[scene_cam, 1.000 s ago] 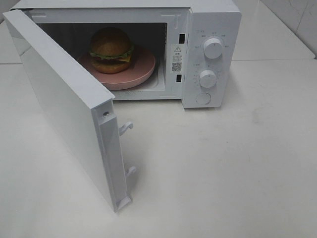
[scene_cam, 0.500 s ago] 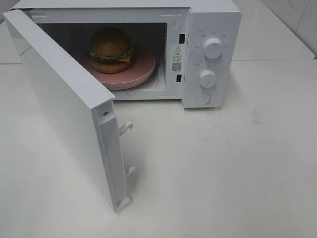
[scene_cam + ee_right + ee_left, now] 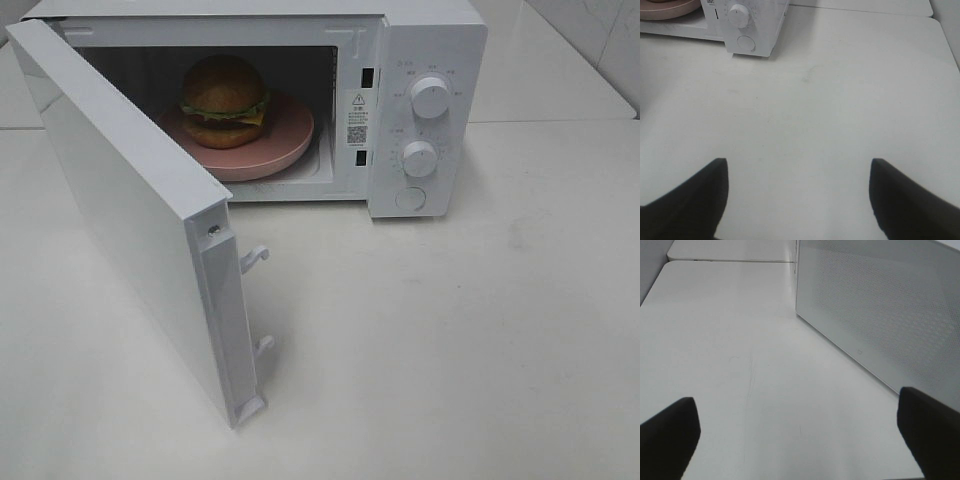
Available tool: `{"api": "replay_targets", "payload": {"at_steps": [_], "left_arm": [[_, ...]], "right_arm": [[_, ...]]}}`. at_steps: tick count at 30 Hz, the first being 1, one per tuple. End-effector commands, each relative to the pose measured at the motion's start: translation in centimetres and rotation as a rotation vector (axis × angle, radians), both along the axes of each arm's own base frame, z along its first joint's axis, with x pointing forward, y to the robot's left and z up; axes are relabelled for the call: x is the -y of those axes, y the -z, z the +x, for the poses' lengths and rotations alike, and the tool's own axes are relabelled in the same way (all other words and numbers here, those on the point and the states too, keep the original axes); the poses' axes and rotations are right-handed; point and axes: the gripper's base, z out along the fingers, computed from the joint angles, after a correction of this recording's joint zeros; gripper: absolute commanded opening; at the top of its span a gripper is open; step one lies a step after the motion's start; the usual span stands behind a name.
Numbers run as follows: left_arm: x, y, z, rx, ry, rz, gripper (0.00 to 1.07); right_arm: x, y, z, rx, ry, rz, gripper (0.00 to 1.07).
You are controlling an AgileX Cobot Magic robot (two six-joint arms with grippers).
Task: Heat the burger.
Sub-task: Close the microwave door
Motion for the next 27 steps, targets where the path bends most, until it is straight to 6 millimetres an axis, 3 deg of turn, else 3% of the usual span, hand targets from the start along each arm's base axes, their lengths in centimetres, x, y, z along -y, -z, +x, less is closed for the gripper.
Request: {"api": "replay_targets", "payload": {"at_steps": [1, 13, 19, 24, 26, 27], "left_arm": [[0.1, 0.0, 0.0, 0.011, 0.001, -0.012, 1.0], [0.0, -0.1, 0.0, 0.014, -0.001, -0.013, 1.0], [0.1, -1.3, 0.4, 0.056, -0.002, -0.02, 0.96], [0.0, -1.8, 1.8, 0.06, -0.012, -0.026, 0.89], [-0.1, -2.0, 2.8, 0.059, -0.019, -0.03, 0.78], [-0.1, -2.0, 2.8, 0.059, -0.019, -0.03, 0.78]], "right_arm": [[0.0, 0.0, -0.3, 0.032, 0.005, 0.006, 0.75], [0.0, 0.0, -0.3, 0.032, 0.005, 0.006, 0.75], [0.0, 0.0, -0.3, 0.032, 0.005, 0.006, 0.75], [0.0, 0.0, -0.3, 0.032, 0.005, 0.006, 0.75], [0.0, 0.0, -0.3, 0.032, 0.005, 0.006, 0.75], [0.0, 0.0, -0.3, 0.032, 0.005, 0.006, 0.75]]}}
